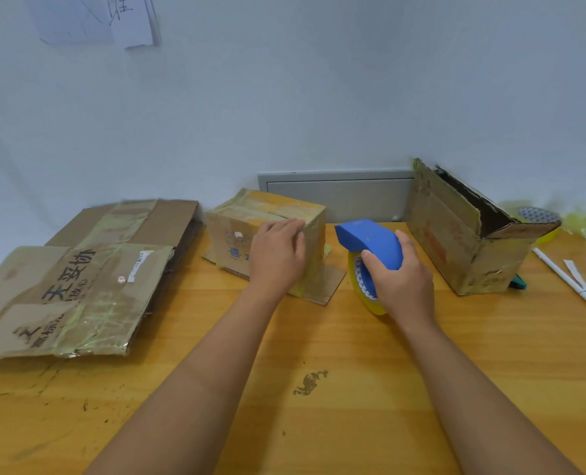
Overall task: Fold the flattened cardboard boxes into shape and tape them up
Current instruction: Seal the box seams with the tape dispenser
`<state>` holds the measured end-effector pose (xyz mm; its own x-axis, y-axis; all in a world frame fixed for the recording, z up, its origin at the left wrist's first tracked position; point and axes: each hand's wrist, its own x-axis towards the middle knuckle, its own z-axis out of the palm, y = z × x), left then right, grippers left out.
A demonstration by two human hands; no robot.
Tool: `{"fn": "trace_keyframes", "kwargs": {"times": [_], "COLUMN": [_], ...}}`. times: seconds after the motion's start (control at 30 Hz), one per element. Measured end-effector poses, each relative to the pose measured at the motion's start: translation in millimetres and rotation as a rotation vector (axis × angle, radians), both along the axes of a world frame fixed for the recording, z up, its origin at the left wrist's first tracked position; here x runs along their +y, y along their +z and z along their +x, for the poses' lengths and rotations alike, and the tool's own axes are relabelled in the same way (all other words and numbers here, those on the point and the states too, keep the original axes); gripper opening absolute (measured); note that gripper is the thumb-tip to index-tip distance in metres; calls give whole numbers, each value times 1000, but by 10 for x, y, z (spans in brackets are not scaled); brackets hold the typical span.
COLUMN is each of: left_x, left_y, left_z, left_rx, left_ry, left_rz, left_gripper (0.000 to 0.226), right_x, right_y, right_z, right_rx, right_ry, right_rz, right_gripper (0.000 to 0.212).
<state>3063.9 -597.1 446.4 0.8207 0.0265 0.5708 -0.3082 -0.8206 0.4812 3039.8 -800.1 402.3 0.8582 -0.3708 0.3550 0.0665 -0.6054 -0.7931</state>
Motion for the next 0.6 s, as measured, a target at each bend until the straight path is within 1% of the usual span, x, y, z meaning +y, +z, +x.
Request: {"fn": "trace_keyframes", "kwargs": {"times": [0.07, 0.2, 0.47, 0.6], "left_x": [-19, 143, 390, 511], "left_y": [-15, -62, 19, 70], "left_z": [-19, -16, 8, 36], "left_rx": [-23, -50, 32, 96], "left_ry": [12, -14, -175, -271], "left_rz": [5, 44, 115, 164], "left_gripper": [30, 22, 36, 37], "right_x": [1, -7, -5, 2], "right_y": [0, -31, -15, -8], "right_z": [-2, 6, 7, -4], "right_rx": [3, -5, -10, -6], "right_ry": [-2, -4, 0, -7], "right_rz": [2, 15, 2, -1], "right_gripper": [74, 75, 74, 74]}}
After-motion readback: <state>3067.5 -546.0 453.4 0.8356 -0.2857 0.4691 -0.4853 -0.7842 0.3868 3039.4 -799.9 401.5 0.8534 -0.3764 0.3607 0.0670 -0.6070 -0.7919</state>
